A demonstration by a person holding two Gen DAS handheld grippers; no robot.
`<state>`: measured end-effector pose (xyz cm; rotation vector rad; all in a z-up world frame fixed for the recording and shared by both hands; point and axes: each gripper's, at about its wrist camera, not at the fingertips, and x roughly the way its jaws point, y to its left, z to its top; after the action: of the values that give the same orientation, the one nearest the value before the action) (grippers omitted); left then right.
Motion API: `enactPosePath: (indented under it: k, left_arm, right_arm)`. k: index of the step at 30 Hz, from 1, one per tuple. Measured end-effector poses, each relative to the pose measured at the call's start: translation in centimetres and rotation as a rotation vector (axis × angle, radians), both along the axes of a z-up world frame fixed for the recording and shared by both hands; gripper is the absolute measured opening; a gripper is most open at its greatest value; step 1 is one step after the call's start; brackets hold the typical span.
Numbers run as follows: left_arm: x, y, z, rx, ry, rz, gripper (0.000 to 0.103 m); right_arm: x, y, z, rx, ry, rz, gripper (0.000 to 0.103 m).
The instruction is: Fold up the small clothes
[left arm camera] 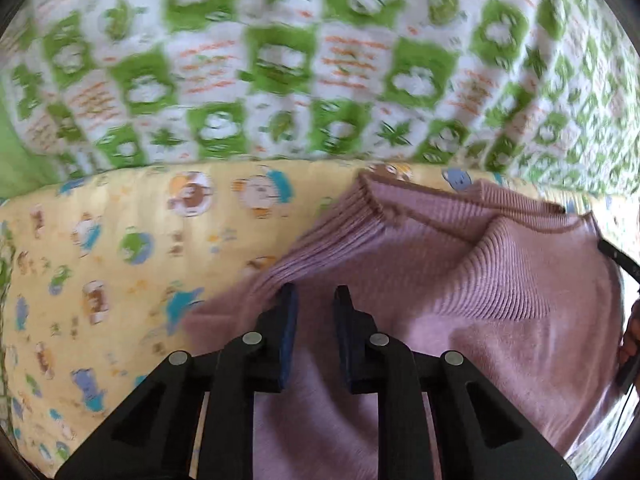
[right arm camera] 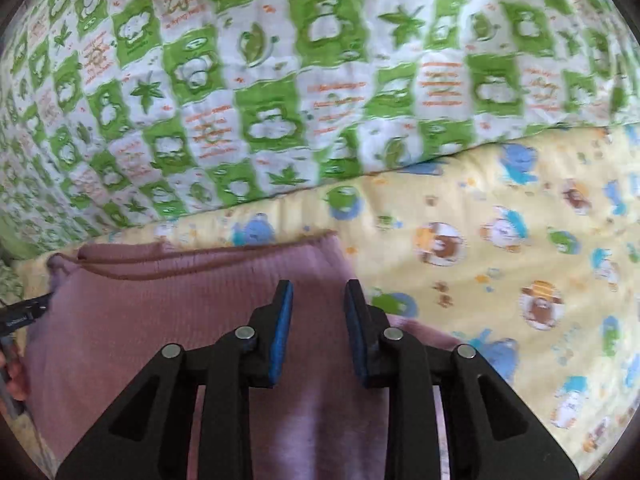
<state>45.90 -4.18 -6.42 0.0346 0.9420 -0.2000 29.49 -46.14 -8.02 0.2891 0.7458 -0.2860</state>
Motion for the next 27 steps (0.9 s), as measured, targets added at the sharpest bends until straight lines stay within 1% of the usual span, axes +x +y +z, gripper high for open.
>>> enactPosePath:
  k: [2,3,4,5,6,8,9,10,12,13,15,16,17,18,19,20,21,22,23,25,27]
  left_arm:
    - [-0.4,1.0,0.8,-0.009,0.006,0.031,0.019]
    - [-1.0,1.3,1.6,-0.021,-0.013,0.049,0.024]
    - [-1.5,1.4,2.2,-0.040,-0.030,0.049,0.029]
    - [-2.0,1.1,3.0,-0.065,-0.048,0.031,0.042]
    - [-2.0,0.5,3.4,-0.077,-0.056,0.016,0.049]
    - [-2.1,-1.2,3.8,-0.105,-0.050,-0.055,0.050]
    - [-1.6,-2.1,3.9,-0.102,-0.046,-0.074,0.050]
    - [-1.1,-3.4,3.7,-0.076,-0.041,-0.101,0.050]
    - [0.0,-5.0,2.6,-0.026,-0.006,-0.121,0.051]
    - [0.9,-5.7,1.9,0.016,0.014,-0.110,0.051]
    - [2.3,-5.5,0.6,0.059,0.038,-0.082,0.053]
    - [3.3,-4.9,0.3,0.073,0.037,-0.040,0.050]
    - [4.2,-4.1,0.0,0.082,0.040,0.007,0.036]
    - [4.7,-3.4,-0.1,0.078,0.046,0.029,0.028]
    - [5.3,-2.4,-0.1,0.059,0.048,0.061,0.028]
    - [5.7,-1.9,0.1,0.091,0.033,0.095,0.030]
    - [5.9,-1.7,0.2,0.146,0.020,0.127,0.048]
    - [6.0,-0.9,0.3,0.180,0.007,0.160,0.057]
    - [5.9,0.1,0.5,0.141,0.007,0.170,0.059]
    - [5.3,1.7,0.8,0.085,0.015,0.183,0.059]
    - [3.9,3.6,1.5,0.092,0.002,0.199,0.057]
  right_arm:
    - [-1.1,-0.6,0.4,0.040,-0.021,-0.004,0.031]
    - [-1.7,-0.7,0.7,0.043,-0.026,-0.001,0.031]
    - [-2.4,-0.4,1.2,0.039,-0.035,0.005,0.031]
    - [-2.9,0.0,1.8,0.050,-0.054,0.021,0.031]
    - [-3.7,1.0,2.2,0.070,-0.076,0.045,0.031]
    - [-4.7,2.3,2.8,0.105,-0.103,0.105,0.035]
    - [-5.0,3.1,2.8,0.122,-0.105,0.142,0.037]
    - [-5.0,4.2,2.6,0.136,-0.099,0.183,0.040]
    - [-4.9,6.6,2.3,0.147,-0.075,0.265,0.040]
    - [-4.6,7.6,1.8,0.146,-0.052,0.301,0.040]
    - [-3.6,8.8,0.6,0.139,-0.008,0.332,0.040]
    - [-3.1,8.7,-0.1,0.133,0.012,0.332,0.040]
    - [-2.7,8.3,-0.6,0.125,0.026,0.324,0.040]
    - [-2.7,7.9,-0.9,0.116,0.032,0.312,0.040]
    - [-2.7,7.1,-1.0,0.106,0.027,0.297,0.037]
    - [-2.8,6.4,-1.0,0.097,0.017,0.283,0.035]
    - [-2.9,5.8,-0.9,0.088,0.008,0.264,0.034]
    - [-3.1,5.5,-0.8,0.087,0.007,0.249,0.030]
    - [-3.2,4.9,-0.7,0.094,0.002,0.228,0.026]
    - [-3.7,4.0,-0.3,0.122,-0.013,0.204,0.026]
    - [-3.7,4.0,0.5,0.133,-0.022,0.186,0.028]
